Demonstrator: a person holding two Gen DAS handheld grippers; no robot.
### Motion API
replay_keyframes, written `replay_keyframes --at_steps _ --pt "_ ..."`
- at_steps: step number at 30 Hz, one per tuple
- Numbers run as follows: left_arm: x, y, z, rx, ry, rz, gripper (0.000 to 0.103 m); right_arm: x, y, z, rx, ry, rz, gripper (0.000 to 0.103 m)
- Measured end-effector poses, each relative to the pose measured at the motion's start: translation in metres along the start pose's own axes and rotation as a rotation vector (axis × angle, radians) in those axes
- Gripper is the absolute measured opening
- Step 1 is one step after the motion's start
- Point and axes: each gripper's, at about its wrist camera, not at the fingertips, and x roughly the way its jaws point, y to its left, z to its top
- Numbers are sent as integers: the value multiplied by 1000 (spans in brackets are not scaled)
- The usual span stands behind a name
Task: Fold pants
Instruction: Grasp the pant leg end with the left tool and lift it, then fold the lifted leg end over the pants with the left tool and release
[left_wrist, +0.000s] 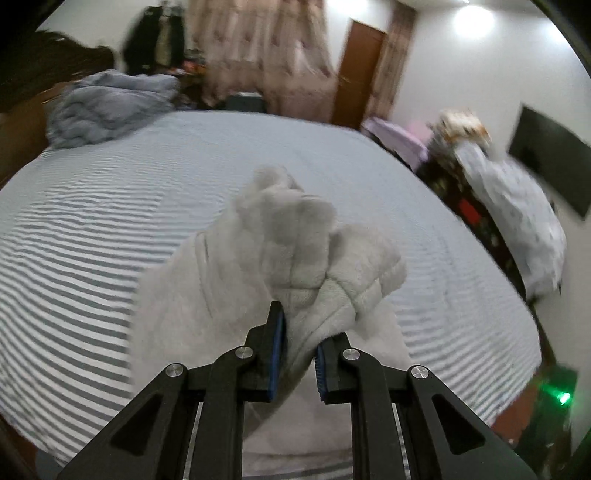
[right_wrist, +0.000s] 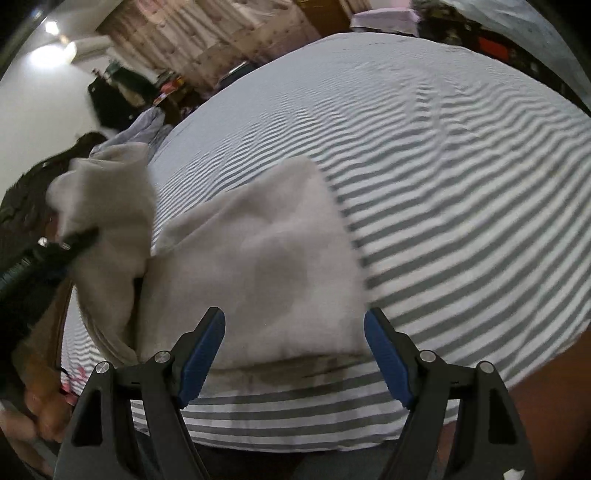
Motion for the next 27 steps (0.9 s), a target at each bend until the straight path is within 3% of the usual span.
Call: replay_keyframes --at_steps 4,10,19,27 --pt "37 -39 -33 85 78 27 15 -3 -32 0 64 3 -3 76" --pt "51 -54 -54 167 73 79 18 -4 -48 1 100 -5 28 76" --pt "36 -35 -58 175 116 49 26 3 -32 6 88 1 115 76" --pt "25 -22 -61 162 136 3 37 2 -11 4 53 8 130 76"
